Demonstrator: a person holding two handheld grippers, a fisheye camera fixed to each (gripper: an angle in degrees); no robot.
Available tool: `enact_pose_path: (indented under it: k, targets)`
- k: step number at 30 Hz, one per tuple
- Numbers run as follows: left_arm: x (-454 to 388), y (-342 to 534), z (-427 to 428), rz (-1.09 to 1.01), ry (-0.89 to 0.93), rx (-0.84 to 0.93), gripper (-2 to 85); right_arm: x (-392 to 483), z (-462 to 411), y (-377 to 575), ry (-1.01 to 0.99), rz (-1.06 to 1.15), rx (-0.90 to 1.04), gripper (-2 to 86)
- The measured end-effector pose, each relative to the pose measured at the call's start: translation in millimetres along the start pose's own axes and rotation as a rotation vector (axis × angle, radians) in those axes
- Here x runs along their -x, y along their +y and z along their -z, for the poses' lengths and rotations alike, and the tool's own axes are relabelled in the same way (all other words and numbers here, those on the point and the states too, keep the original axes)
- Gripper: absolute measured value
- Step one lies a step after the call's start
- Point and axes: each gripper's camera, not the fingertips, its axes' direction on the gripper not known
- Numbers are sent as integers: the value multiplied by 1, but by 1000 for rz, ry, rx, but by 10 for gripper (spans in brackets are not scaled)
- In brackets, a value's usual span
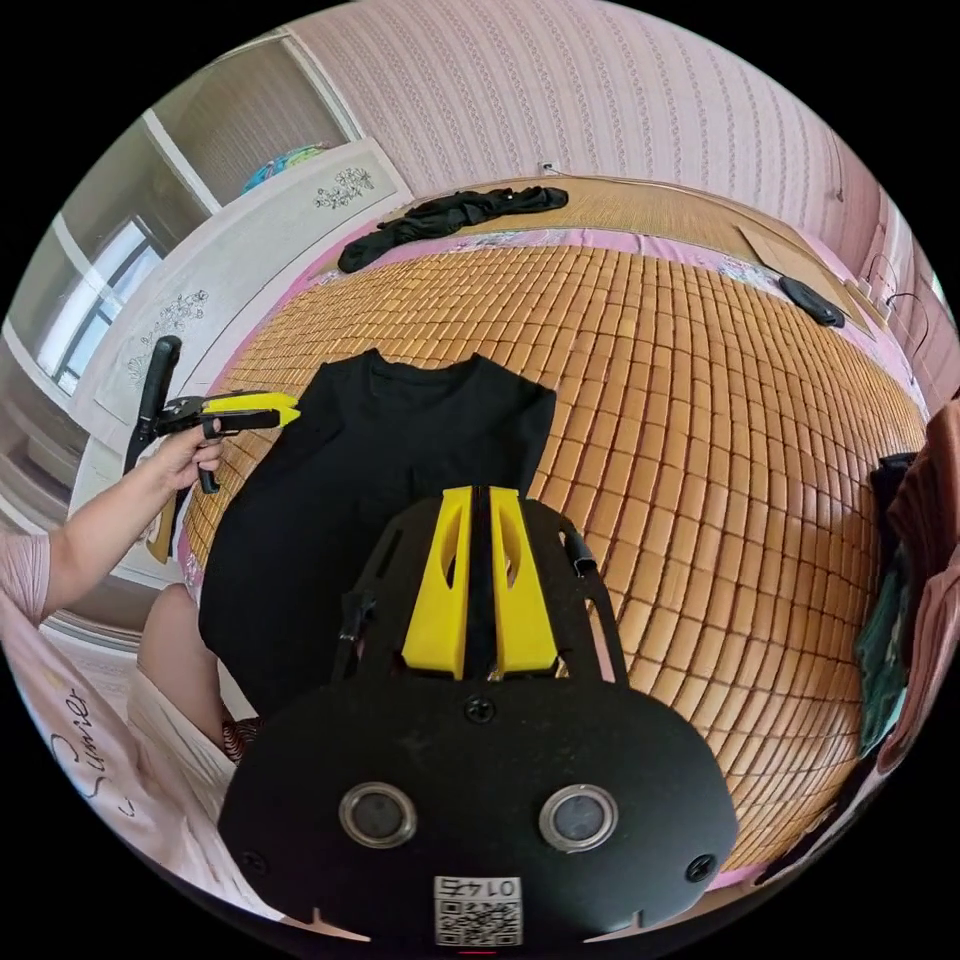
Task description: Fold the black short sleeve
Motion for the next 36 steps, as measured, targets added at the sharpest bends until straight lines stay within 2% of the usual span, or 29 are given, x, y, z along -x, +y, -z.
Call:
enact_pose_path:
  k: [5, 9, 11, 14, 17, 25, 31, 36]
  targets:
    - [55, -5, -5, 99, 5, 17, 105, -29, -50, -57, -40, -118, 121, 99]
    - [77, -8, -26, 141, 31, 64, 129, -22, -69, -74, -3, -111, 166, 75]
    - [85, -8, -31, 162, 48, 54, 119, -15, -70, -77, 43, -83, 175, 46]
    - [94, -7, -38, 163, 127, 48, 33, -12, -71, -84, 81, -66, 223, 7]
    - [99, -10, -28, 153, 145, 28, -3, -15, -46, -97, 64, -80, 161, -3]
    - [111, -18, 60, 173, 111, -236, -10, -28, 31, -115, 3, -170, -30, -2]
    - [103, 5, 100, 85, 179, -259, -10, -18, 73, -102, -24, -131, -75, -2]
    - [88, 65, 143, -90, 199, -218, -9, 8, 123, -36, -93, -16, -132, -3]
